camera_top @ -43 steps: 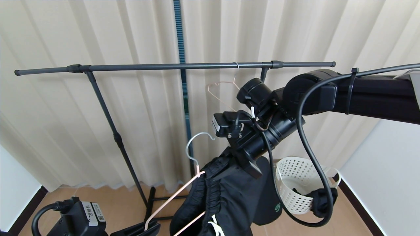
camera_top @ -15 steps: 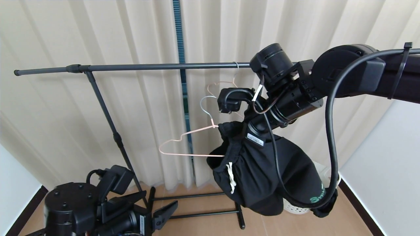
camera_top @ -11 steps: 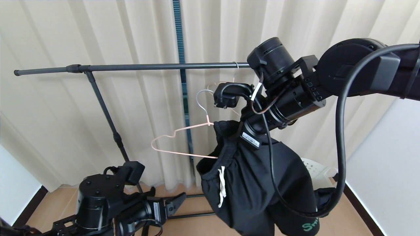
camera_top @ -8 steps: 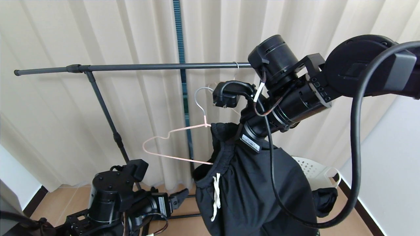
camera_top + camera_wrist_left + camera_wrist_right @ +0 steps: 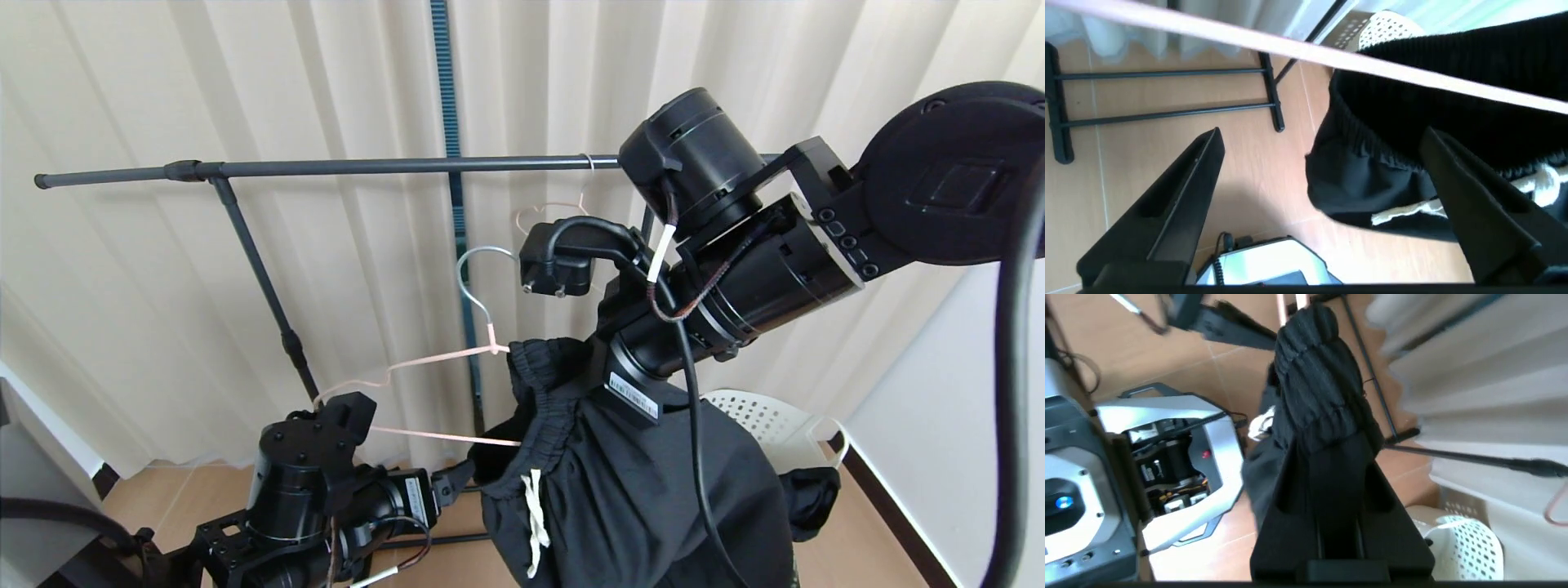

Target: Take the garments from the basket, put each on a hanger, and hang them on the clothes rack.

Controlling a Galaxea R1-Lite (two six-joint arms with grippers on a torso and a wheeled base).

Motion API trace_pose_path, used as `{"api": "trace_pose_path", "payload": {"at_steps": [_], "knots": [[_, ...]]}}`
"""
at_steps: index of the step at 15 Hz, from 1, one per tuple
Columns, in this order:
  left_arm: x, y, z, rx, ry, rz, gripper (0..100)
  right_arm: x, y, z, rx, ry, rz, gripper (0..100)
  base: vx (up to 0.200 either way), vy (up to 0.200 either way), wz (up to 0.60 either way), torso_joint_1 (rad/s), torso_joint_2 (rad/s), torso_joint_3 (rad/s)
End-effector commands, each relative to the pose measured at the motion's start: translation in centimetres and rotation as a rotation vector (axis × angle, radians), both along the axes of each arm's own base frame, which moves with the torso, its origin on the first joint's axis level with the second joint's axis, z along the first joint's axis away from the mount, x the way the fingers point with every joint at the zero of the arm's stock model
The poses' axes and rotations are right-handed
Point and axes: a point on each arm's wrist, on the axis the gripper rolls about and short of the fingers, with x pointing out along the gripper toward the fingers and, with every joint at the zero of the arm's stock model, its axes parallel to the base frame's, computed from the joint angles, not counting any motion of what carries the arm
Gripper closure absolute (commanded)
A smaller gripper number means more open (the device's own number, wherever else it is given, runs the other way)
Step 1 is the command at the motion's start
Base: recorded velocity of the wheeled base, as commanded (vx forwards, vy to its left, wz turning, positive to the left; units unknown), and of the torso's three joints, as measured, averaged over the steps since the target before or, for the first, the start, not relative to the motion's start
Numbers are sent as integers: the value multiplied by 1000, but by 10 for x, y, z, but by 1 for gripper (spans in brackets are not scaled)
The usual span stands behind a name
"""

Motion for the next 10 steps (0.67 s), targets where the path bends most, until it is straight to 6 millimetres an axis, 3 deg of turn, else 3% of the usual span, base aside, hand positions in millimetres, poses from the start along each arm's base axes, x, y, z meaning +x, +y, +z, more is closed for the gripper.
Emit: {"api": "trace_pose_path", "payload": {"at_steps": [1,7,10], "knots": [[0,-2,-4,9,13,-5,0,-9,2,3,7,1,25,100,0,0,0,0,0,0],[-1,-3,-5,21,9,5,0,-24,8,8,20,-5,65,100,0,0,0,0,0,0],[-8,-9,-15,65,35,-26,0,-28,4,15,46,-9,52,100,0,0,0,0,0,0]]}}
